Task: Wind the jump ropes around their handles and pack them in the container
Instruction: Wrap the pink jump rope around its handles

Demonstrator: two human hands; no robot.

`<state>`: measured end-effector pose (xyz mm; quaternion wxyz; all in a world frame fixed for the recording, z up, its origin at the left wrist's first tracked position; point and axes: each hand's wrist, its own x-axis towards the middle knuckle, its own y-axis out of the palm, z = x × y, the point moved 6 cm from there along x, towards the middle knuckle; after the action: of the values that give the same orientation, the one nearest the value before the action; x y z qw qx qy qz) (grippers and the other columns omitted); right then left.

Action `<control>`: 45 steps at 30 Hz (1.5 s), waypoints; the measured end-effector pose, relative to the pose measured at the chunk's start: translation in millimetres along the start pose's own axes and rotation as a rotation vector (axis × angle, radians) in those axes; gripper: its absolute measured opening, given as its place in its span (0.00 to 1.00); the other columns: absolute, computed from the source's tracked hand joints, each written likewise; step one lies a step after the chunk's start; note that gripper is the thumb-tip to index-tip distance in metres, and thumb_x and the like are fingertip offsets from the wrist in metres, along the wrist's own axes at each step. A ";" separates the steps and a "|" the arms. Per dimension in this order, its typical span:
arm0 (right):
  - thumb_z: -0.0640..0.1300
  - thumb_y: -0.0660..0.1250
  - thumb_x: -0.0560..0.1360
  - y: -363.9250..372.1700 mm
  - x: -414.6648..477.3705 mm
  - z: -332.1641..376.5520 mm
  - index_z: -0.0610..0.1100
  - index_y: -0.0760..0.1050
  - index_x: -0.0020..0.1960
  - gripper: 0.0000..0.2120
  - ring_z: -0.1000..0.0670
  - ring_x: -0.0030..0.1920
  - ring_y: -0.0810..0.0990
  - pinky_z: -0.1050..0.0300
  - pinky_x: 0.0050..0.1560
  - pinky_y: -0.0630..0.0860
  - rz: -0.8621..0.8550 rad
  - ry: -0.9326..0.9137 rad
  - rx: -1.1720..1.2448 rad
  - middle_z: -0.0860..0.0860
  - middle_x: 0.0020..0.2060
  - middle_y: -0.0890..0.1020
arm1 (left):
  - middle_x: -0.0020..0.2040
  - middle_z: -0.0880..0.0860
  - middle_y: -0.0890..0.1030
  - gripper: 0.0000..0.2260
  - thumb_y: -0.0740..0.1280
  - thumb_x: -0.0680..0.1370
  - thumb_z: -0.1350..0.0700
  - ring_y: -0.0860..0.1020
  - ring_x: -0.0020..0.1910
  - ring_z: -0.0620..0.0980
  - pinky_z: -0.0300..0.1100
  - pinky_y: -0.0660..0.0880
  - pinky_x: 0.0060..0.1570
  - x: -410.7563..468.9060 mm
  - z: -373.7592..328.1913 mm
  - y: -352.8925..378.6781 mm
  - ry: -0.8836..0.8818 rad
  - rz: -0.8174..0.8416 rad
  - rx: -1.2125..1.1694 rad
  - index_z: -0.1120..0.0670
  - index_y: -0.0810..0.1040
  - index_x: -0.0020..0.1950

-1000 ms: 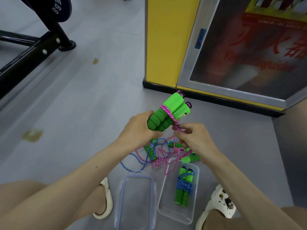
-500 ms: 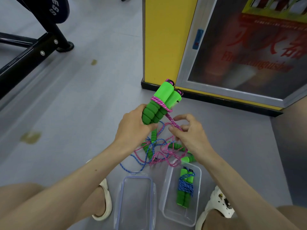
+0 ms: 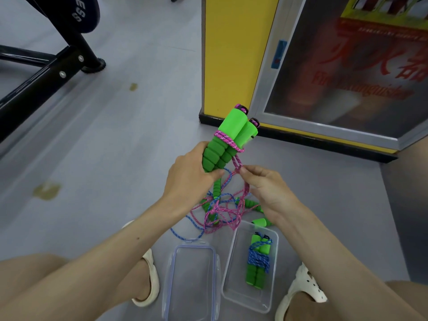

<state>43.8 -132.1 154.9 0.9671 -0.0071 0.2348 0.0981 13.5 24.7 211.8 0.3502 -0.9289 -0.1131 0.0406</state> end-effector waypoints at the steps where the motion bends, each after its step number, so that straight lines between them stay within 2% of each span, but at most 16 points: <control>1: 0.40 0.68 0.75 2.4 -0.1 -1.6 0.46 0.79 0.45 0.02 0.55 0.42 0.79 0.63 0.44 0.71 0.017 0.028 0.044 0.52 0.38 0.82 | 0.45 0.50 0.81 0.18 0.73 0.72 0.53 0.78 0.46 0.54 0.49 0.76 0.46 -0.1 0.7 0.4 -0.001 0.000 -0.001 0.49 0.75 0.60; 3: 0.36 0.66 0.76 7.5 -0.4 -4.1 0.43 0.78 0.44 0.04 0.53 0.39 0.79 0.61 0.40 0.74 0.058 0.073 0.163 0.50 0.35 0.81 | 0.45 0.50 0.82 0.18 0.73 0.71 0.53 0.78 0.46 0.54 0.49 0.76 0.46 -0.7 0.5 1.1 -0.002 0.005 0.000 0.48 0.75 0.60; 6: 0.33 0.62 0.77 18.5 -2.2 -8.5 0.38 0.77 0.44 0.06 0.49 0.37 0.80 0.52 0.47 0.78 0.124 0.120 0.379 0.45 0.34 0.80 | 0.44 0.49 0.81 0.18 0.73 0.72 0.52 0.78 0.45 0.54 0.50 0.76 0.47 -0.7 -0.2 0.2 0.001 0.008 -0.004 0.48 0.74 0.60; 10: 0.34 0.58 0.79 25.2 4.3 -7.1 0.37 0.75 0.43 0.09 0.48 0.36 0.80 0.55 0.45 0.80 0.127 0.105 0.622 0.45 0.31 0.81 | 0.45 0.49 0.81 0.18 0.73 0.72 0.53 0.79 0.46 0.53 0.51 0.76 0.48 0.8 1.3 -2.5 -0.007 -0.009 -0.039 0.48 0.75 0.60; 13: 0.34 0.56 0.80 35.1 12.6 -15.6 0.39 0.73 0.45 0.09 0.51 0.36 0.81 0.55 0.48 0.76 0.115 0.119 0.631 0.47 0.33 0.83 | 0.46 0.50 0.82 0.18 0.73 0.71 0.52 0.79 0.47 0.54 0.50 0.76 0.47 0.5 6.1 2.1 -0.018 0.014 0.007 0.48 0.74 0.59; 16: 0.35 0.55 0.81 56.1 11.2 -35.8 0.41 0.72 0.46 0.09 0.51 0.36 0.79 0.51 0.46 0.72 0.144 0.228 0.623 0.47 0.37 0.82 | 0.46 0.50 0.81 0.18 0.73 0.71 0.51 0.79 0.47 0.55 0.49 0.76 0.46 -1.9 15.8 9.3 -0.070 0.078 0.116 0.48 0.74 0.58; 18: 0.36 0.55 0.81 60.4 12.7 -33.5 0.41 0.72 0.48 0.08 0.49 0.39 0.79 0.51 0.48 0.74 0.127 0.228 0.677 0.44 0.42 0.81 | 0.45 0.50 0.82 0.17 0.74 0.70 0.52 0.79 0.47 0.54 0.50 0.76 0.47 -1.9 19.7 6.9 -0.088 0.069 0.058 0.48 0.75 0.56; 20: 0.37 0.55 0.81 57.5 15.1 -12.3 0.40 0.72 0.49 0.07 0.47 0.39 0.80 0.51 0.46 0.78 0.146 0.123 0.693 0.43 0.43 0.80 | 0.43 0.47 0.82 0.15 0.75 0.69 0.54 0.80 0.45 0.51 0.49 0.77 0.47 -1.7 14.1 -3.6 -0.051 0.020 -0.110 0.47 0.76 0.53; 24: 0.38 0.57 0.80 53.1 8.1 26.6 0.41 0.73 0.46 0.07 0.50 0.35 0.80 0.56 0.36 0.80 0.223 -0.051 0.557 0.46 0.37 0.79 | 0.42 0.42 0.82 0.17 0.76 0.69 0.56 0.80 0.43 0.45 0.40 0.76 0.46 -2.7 1.8 -24.3 0.071 -0.034 -0.210 0.42 0.75 0.52; 26: 0.37 0.58 0.80 54.1 6.1 16.0 0.41 0.73 0.44 0.08 0.53 0.31 0.77 0.60 0.30 0.77 0.168 0.019 0.413 0.47 0.34 0.77 | 0.42 0.46 0.82 0.15 0.75 0.69 0.55 0.80 0.44 0.51 0.45 0.77 0.45 -3.1 13.0 -20.1 0.019 0.013 -0.142 0.46 0.76 0.53; 29: 0.36 0.57 0.80 51.2 7.4 -6.3 0.41 0.72 0.41 0.11 0.55 0.23 0.69 0.65 0.22 0.66 0.058 0.110 0.175 0.48 0.27 0.74 | 0.40 0.49 0.80 0.12 0.75 0.69 0.55 0.79 0.43 0.55 0.50 0.76 0.45 -5.6 33.8 -9.8 -0.083 0.091 -0.044 0.50 0.76 0.50; 32: 0.37 0.58 0.80 47.5 7.7 -5.8 0.42 0.73 0.39 0.12 0.56 0.21 0.63 0.64 0.23 0.59 0.044 0.079 -0.023 0.49 0.25 0.72 | 0.39 0.49 0.79 0.12 0.75 0.69 0.55 0.79 0.42 0.55 0.49 0.76 0.44 -6.1 43.5 -12.9 -0.122 0.109 -0.047 0.50 0.77 0.50; 36: 0.40 0.57 0.81 35.4 3.7 4.6 0.43 0.74 0.39 0.14 0.56 0.23 0.66 0.63 0.28 0.62 -0.003 -0.023 -0.332 0.48 0.26 0.73 | 0.38 0.53 0.81 0.11 0.76 0.68 0.59 0.80 0.39 0.55 0.51 0.78 0.41 -5.6 51.0 -12.8 -0.220 0.153 -0.174 0.53 0.78 0.47; 39: 0.42 0.56 0.82 27.8 2.0 3.5 0.43 0.74 0.48 0.10 0.53 0.29 0.70 0.63 0.30 0.63 -0.026 -0.021 -0.380 0.49 0.27 0.73 | 0.40 0.56 0.82 0.12 0.76 0.68 0.62 0.82 0.39 0.57 0.49 0.79 0.39 -7.8 51.1 -6.5 -0.292 0.202 -0.297 0.54 0.79 0.49; 42: 0.42 0.56 0.82 18.4 2.7 0.8 0.43 0.74 0.55 0.09 0.56 0.25 0.68 0.66 0.25 0.63 -0.048 -0.011 -0.377 0.49 0.26 0.72 | 0.38 0.53 0.82 0.12 0.75 0.70 0.64 0.81 0.34 0.49 0.40 0.78 0.32 -9.3 48.5 -1.2 -0.358 0.239 -0.415 0.54 0.78 0.49; 45: 0.45 0.58 0.81 11.9 -1.2 9.0 0.45 0.76 0.56 0.09 0.59 0.21 0.67 0.68 0.23 0.63 0.001 -0.074 -0.356 0.52 0.25 0.72 | 0.37 0.52 0.82 0.12 0.74 0.70 0.66 0.81 0.32 0.48 0.38 0.76 0.29 -10.1 43.4 4.3 -0.392 0.272 -0.514 0.55 0.78 0.50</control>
<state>44.6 -120.1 163.9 0.9585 -0.1741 0.1779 0.1389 -2.3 47.0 176.3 0.0679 -0.9679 -0.0600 0.2345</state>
